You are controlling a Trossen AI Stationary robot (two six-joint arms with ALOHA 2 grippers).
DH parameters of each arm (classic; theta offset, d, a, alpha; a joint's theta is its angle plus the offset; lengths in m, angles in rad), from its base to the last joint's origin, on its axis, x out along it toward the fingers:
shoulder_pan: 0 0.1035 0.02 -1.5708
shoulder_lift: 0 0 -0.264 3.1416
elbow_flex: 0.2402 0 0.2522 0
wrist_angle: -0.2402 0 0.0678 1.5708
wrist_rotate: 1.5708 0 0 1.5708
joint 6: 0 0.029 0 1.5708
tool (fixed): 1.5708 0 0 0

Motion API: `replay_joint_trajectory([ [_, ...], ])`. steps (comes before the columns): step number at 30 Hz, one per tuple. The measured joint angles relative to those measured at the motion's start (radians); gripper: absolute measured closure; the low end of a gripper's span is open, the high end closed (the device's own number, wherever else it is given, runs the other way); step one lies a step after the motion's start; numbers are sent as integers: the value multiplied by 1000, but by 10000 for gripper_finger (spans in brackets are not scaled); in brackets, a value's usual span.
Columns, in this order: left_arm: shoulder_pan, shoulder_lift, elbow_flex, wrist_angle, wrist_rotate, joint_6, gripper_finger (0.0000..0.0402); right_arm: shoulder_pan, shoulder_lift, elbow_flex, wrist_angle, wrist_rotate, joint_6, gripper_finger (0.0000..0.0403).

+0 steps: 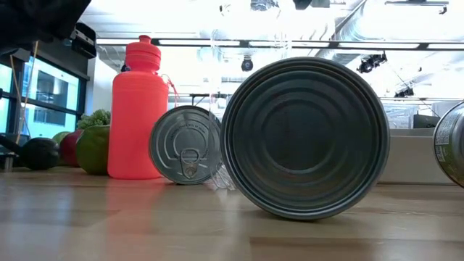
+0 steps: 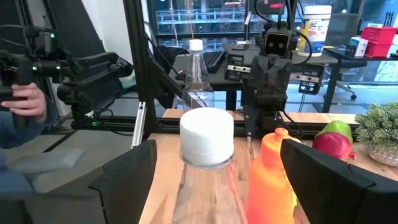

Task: Pick & Place Food Item
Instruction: Put the right transparent water bottle into the left transparent bin

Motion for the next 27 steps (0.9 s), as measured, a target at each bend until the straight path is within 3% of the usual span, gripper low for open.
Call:
replay_joint_trajectory([
  [11,0,0,0,0,-5,3,401,-13,39,2,34,-36,22,71],
  [23,0,0,0,0,-6,3,401,-26,177,169,-44,-53,-31,71],
  [27,0,0,0,0,-6,2,401,-26,178,177,-46,-6,-33,71],
])
